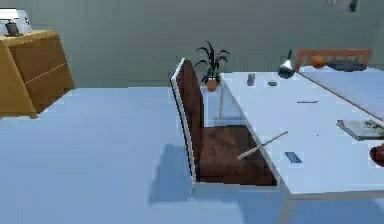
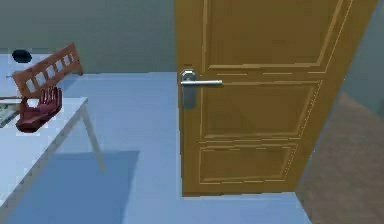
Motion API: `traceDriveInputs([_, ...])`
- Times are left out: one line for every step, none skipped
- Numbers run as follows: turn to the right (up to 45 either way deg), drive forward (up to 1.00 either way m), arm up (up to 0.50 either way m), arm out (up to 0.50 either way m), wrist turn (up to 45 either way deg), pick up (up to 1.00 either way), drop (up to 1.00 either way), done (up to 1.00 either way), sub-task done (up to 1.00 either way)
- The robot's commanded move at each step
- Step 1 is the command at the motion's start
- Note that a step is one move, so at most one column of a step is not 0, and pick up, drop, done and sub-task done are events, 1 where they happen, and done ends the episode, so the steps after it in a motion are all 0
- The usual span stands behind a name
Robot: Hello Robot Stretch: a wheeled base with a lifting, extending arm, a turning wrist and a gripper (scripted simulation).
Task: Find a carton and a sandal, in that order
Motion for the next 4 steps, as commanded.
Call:
traceDriveInputs([-45.0,0.0,0.0,0.0,0.0,0.0,0.0,0.0,0.0])
traceDriveInputs([-21.0,0.0,0.0,0.0,0.0,0.0,0.0,0.0,0.0])
traceDriveInputs([0.0,0.4,0.0,0.0,0.0,0.0,0.0,0.0,0.0])
traceDriveInputs([-15.0,0.0,0.0,0.0,0.0,0.0,0.0,0.0,0.0])
